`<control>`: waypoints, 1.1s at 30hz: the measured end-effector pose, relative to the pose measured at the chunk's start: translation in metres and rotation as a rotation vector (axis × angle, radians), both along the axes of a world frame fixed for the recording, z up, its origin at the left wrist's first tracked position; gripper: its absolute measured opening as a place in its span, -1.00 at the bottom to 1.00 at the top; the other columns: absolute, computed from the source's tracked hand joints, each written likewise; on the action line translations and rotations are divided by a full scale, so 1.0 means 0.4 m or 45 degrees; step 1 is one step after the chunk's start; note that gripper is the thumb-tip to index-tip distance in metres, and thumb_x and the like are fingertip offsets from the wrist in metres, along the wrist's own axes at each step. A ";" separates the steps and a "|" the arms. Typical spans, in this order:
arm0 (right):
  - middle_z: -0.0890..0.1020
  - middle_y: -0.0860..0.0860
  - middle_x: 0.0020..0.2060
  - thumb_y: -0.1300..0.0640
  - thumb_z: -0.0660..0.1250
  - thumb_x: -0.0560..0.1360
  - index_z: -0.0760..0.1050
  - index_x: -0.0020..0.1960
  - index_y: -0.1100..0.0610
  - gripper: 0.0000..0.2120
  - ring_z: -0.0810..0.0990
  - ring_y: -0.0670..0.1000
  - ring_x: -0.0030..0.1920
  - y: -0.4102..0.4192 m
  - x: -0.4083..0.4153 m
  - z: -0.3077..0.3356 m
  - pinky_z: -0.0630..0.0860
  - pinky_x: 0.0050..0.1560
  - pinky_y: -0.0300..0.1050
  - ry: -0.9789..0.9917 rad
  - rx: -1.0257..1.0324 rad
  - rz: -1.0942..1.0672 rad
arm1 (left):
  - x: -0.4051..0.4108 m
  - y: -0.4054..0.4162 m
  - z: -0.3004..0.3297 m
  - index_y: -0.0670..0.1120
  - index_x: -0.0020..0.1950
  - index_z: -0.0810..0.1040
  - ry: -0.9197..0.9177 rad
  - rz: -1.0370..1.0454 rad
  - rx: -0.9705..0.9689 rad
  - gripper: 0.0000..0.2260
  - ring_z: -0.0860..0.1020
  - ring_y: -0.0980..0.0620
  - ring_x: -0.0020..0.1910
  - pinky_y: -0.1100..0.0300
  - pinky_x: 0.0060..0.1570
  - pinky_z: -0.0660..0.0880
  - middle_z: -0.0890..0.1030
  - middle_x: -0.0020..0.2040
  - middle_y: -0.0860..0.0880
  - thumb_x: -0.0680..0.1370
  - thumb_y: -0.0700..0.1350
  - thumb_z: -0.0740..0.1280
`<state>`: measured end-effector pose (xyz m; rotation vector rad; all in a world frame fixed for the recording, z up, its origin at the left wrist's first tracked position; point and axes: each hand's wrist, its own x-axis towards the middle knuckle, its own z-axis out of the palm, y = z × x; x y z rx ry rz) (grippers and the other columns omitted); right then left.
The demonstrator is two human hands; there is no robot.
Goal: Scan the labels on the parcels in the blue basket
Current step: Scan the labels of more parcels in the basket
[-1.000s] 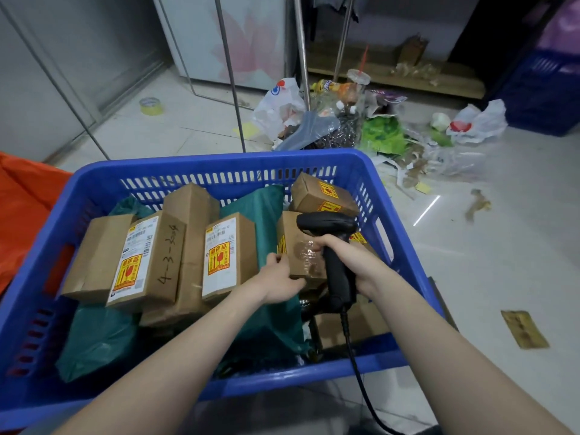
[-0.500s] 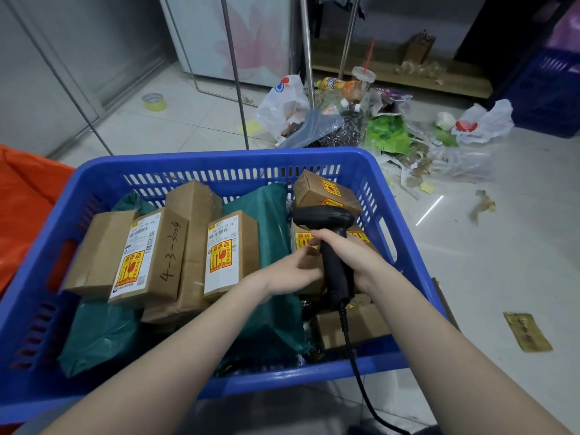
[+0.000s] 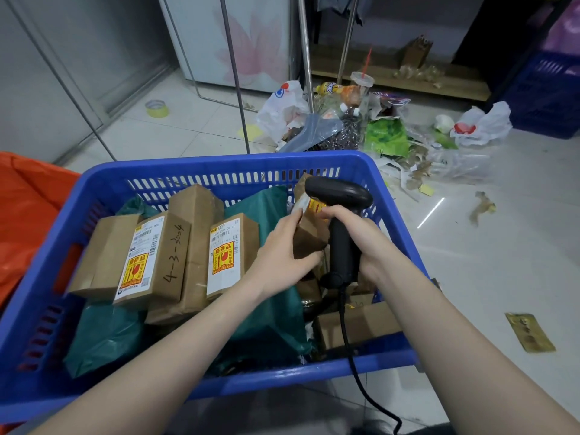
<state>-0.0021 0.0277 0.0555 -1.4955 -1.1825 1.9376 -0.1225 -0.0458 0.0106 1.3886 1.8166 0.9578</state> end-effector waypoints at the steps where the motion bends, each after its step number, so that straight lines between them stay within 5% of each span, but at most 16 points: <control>1: 0.64 0.01 -0.23 0.06 0.40 0.45 0.61 0.15 0.18 -0.68 0.63 -0.05 -0.26 -0.001 -0.001 0.006 0.50 -0.48 -0.31 0.060 0.011 -0.013 | -0.004 -0.002 0.008 0.01 0.50 0.17 0.042 -0.001 0.052 -0.32 0.29 0.07 0.42 0.06 0.38 0.28 0.31 0.42 0.03 0.41 0.05 0.32; 5: 0.71 0.07 -0.12 0.14 0.40 0.47 0.59 0.20 0.19 -0.68 0.69 -0.09 -0.25 -0.002 -0.008 0.022 0.60 -0.31 -0.24 0.277 0.047 -0.056 | -0.008 -0.010 0.047 0.01 0.44 0.32 -0.003 0.006 0.210 -0.47 0.29 0.14 0.42 0.13 0.41 0.24 0.32 0.43 0.10 0.48 0.01 0.28; 8: 0.69 0.02 -0.20 0.16 0.40 0.47 0.56 0.24 0.20 -0.65 0.67 -0.12 -0.30 -0.004 -0.012 0.034 0.56 -0.36 -0.25 0.348 0.111 -0.067 | -0.020 -0.010 0.068 0.00 0.37 0.44 -0.024 0.051 0.315 -0.65 0.34 0.21 0.36 0.28 0.35 0.25 0.40 0.36 0.12 0.57 -0.09 0.24; 11: 0.70 0.09 -0.04 0.15 0.45 0.43 0.56 0.21 0.17 -0.64 0.70 0.00 -0.10 -0.009 -0.016 0.033 0.65 -0.19 -0.12 0.281 0.205 -0.038 | -0.029 -0.011 0.084 -0.03 0.22 0.55 0.004 0.122 0.469 -0.75 0.43 0.20 0.27 0.33 0.27 0.32 0.51 0.21 0.11 0.57 -0.17 0.23; 18: 0.73 0.07 -0.03 0.22 0.52 0.35 0.58 0.16 0.15 -0.61 0.71 0.00 -0.10 -0.019 -0.031 0.043 0.65 -0.07 -0.02 0.252 0.254 -0.063 | -0.011 -0.038 0.102 -0.06 0.11 0.50 0.044 0.224 0.602 -0.80 0.47 0.21 0.16 0.45 0.11 0.35 0.49 0.10 0.03 0.50 -0.24 0.31; 24: 0.72 0.14 0.03 0.25 0.50 0.35 0.53 0.26 0.17 -0.52 0.70 0.12 0.01 -0.009 -0.028 0.044 0.65 -0.02 0.08 0.290 0.140 -0.136 | -0.045 -0.027 0.145 0.03 0.16 0.36 -0.486 0.645 0.528 -0.69 0.52 0.14 0.19 0.38 0.00 0.50 0.38 0.28 -0.01 0.49 -0.18 0.37; 27: 0.72 0.12 0.02 0.27 0.47 0.37 0.49 0.28 0.19 -0.51 0.71 0.03 -0.10 -0.011 -0.027 0.055 0.66 -0.04 0.06 0.383 0.115 -0.115 | -0.074 -0.015 0.157 0.07 0.27 0.33 -0.720 0.779 0.272 -0.57 0.46 0.08 0.26 0.14 0.22 0.43 0.41 0.31 -0.01 0.46 -0.01 0.40; 29: 0.70 0.15 0.04 0.29 0.47 0.37 0.46 0.30 0.21 -0.48 0.71 0.04 -0.09 -0.014 -0.027 0.058 0.68 -0.12 0.02 0.426 0.115 -0.073 | -0.088 -0.014 0.165 0.06 0.33 0.34 -0.855 0.741 0.043 -0.51 0.49 0.04 0.22 0.02 0.24 0.41 0.55 0.21 0.00 0.45 0.12 0.37; 33: 0.69 0.21 0.08 0.33 0.45 0.36 0.45 0.31 0.28 -0.48 0.68 0.15 0.01 -0.019 -0.029 0.051 0.66 -0.10 0.05 0.424 0.123 -0.005 | -0.102 -0.020 0.172 0.09 0.04 0.57 -1.155 0.519 -0.130 -0.79 0.63 0.09 -0.05 0.10 -0.08 0.54 0.72 -0.19 0.07 0.50 0.14 0.29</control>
